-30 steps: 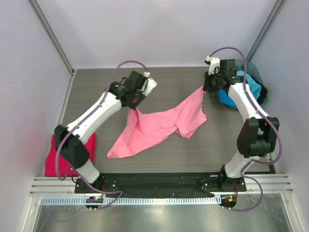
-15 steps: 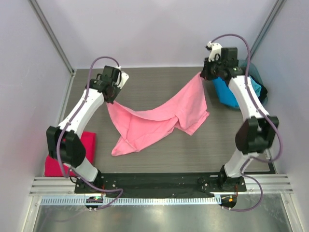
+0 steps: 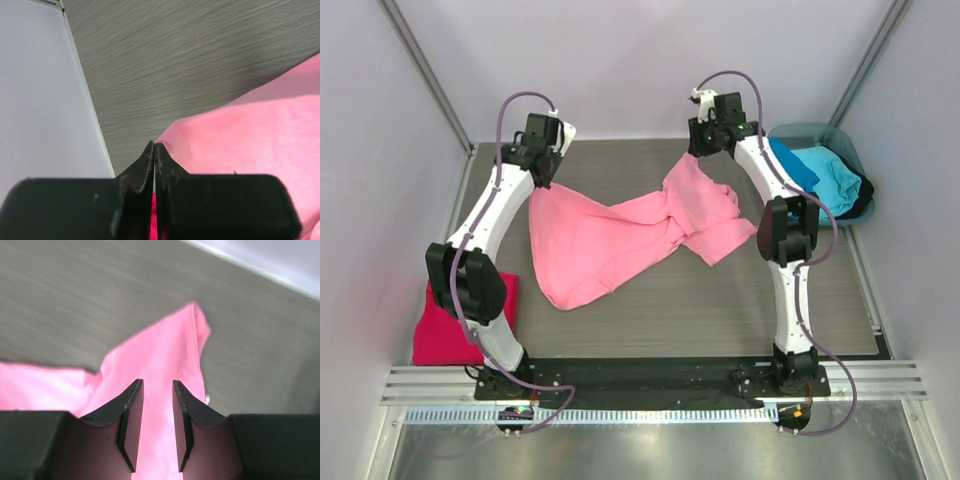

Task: Fold and stack the t-shirts
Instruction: Flatten the tshirt out

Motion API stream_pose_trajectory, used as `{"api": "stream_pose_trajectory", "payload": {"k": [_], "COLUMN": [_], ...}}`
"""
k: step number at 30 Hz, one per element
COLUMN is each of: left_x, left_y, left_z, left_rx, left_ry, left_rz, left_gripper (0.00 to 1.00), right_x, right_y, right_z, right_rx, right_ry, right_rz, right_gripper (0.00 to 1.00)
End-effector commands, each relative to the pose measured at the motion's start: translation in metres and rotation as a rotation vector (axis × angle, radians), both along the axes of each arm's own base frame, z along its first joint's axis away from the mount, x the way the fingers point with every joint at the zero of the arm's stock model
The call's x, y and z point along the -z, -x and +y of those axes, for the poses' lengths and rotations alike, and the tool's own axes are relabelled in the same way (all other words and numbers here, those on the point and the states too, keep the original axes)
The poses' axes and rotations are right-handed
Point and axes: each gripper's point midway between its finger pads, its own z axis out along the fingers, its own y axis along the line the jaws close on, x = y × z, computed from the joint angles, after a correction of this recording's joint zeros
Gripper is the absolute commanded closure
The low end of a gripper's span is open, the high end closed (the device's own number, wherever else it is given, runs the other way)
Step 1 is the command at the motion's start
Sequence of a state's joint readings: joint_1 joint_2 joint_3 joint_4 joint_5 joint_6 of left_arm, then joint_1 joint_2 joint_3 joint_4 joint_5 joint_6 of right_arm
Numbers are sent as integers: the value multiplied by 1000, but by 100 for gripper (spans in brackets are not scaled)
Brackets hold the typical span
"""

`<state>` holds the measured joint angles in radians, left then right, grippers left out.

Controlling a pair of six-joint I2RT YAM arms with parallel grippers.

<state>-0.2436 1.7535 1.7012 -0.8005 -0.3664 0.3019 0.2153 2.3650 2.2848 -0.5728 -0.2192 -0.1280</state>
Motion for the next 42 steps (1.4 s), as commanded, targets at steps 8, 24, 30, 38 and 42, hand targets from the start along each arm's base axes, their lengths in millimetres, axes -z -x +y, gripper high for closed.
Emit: {"api": "stream_pose_trajectory", "payload": {"k": [8,24,30,38,42], "left_x": [9,21,24,27,29], "left_y": [0,7,8,8,8], "left_z": [-6,-16,-15,-15,-15], "left_rx": [-1,11,9,11,9], "left_ry": [47,75,64,61,62], "left_rz": [13,48,58,68,69], "left_gripper": [100,100,100,100,100], "right_x": [-12,59,75,90,93], "right_y": [98,138,138,135,133], "right_z": [-106,-104,-107,-111,-113], "right_rx": [96,15,20,27,25], "right_ry": [28,62,78,97,114], "right_rz": [158,383,414,441,439], "right_gripper": [69,73,73,73,73]}}
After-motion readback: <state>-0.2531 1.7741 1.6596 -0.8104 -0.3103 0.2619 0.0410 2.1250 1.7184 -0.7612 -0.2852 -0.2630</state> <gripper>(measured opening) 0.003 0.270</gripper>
